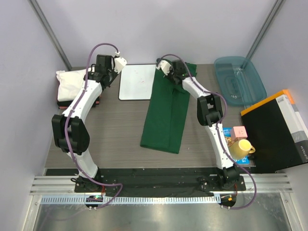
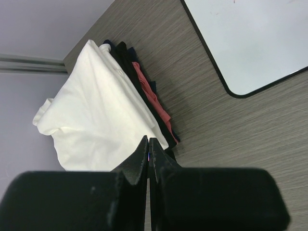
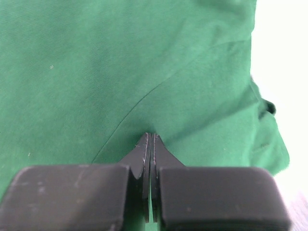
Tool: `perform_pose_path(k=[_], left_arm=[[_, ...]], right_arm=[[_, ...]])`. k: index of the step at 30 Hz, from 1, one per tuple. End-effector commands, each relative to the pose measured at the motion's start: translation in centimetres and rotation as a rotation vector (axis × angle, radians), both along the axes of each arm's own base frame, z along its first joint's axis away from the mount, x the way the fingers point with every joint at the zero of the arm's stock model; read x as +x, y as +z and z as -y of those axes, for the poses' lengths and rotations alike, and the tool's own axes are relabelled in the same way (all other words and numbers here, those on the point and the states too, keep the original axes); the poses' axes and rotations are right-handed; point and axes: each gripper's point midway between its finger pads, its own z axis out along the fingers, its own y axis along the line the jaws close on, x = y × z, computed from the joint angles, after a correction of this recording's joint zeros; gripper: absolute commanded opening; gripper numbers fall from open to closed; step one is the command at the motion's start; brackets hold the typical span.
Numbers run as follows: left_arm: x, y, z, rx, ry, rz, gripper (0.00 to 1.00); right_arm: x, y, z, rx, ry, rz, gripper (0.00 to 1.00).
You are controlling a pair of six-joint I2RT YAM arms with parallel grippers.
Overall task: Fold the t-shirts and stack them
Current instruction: Rotate the tshirt 90 degrees, then grab the bottom of the folded rectangular tshirt with both arms
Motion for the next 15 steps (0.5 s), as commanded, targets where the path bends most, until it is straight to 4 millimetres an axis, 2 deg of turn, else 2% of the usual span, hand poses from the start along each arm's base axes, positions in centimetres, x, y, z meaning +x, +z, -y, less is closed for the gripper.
perform_pose_path(k=[1,2,3,4,5,6,7,8,9,10,11,12,13,14,15], left_arm=[[-0.4,3.7,0.2,-0.04,0.0,0.107,0.0],[-0.5,3.6,0.3,-0.044,-0.004,0.105,0.0],[-0.7,3.8,0.3,-0.048,-0.009,0.108,0.0],[-0.9,3.8,0.6,-0.052,-0.027,0.106,0.0],[-1.3,4.0,0.7,-0.057,-0.039,0.109,0.0],[-1.5,4.1,1.0,-0.057,-0.058,0.109,0.0],[-1.7,4.1,1.3,-0.056,-0.091,0.107,0.0],[-2.2,4.5,1.5,-0.057,-0.111,0.113,0.0],[-2.4,4.7,1.8,-0.056,-0.137,0.117,0.0],[-2.8,5.2,2.1,-0.043,-0.175,0.124,0.0],[-3.4,4.9,3.0,-0.057,-0.238,0.113,0.02],[-4.2,5.8,3.6,-0.066,-0.284,0.133,0.13],[-5.0,5.1,4.4,-0.067,-0.331,0.115,0.32],[-5.7,5.0,5.5,-0.054,-0.422,0.111,0.78],[-6.9,5.4,6.1,-0.043,-0.468,0.116,0.9]], right_arm=[[2.9,7.2,1.8,0.041,-0.134,0.265,0.02],[2.3,7.7,1.6,0.07,-0.136,0.262,0.04],[2.0,10.0,1.2,0.104,-0.127,0.294,0.05],[1.3,11.4,0.9,0.118,-0.116,0.301,0.07],[-0.6,14.8,0.0,0.153,-0.069,0.318,0.13],[-1.7,16.4,-0.4,0.157,-0.05,0.329,0.29],[-3.0,17.6,-1.4,0.177,0.004,0.327,0.37],[-6.1,19.5,-2.1,0.171,0.078,0.308,0.47],[-7.9,19.9,-2.6,0.158,0.12,0.288,0.58],[-9.6,20.5,-2.5,0.133,0.151,0.283,0.77],[-13.2,19.8,-2.5,0.092,0.198,0.234,0.85],[-15.2,19.8,-2.4,0.029,0.275,0.237,0.92],[-17.2,19.2,-2.3,-0.005,0.323,0.217,0.94],[-20.4,15.1,-1.3,-0.055,0.369,0.109,0.94],[-23.2,17.5,-1.2,-0.064,0.42,0.154,0.95]])
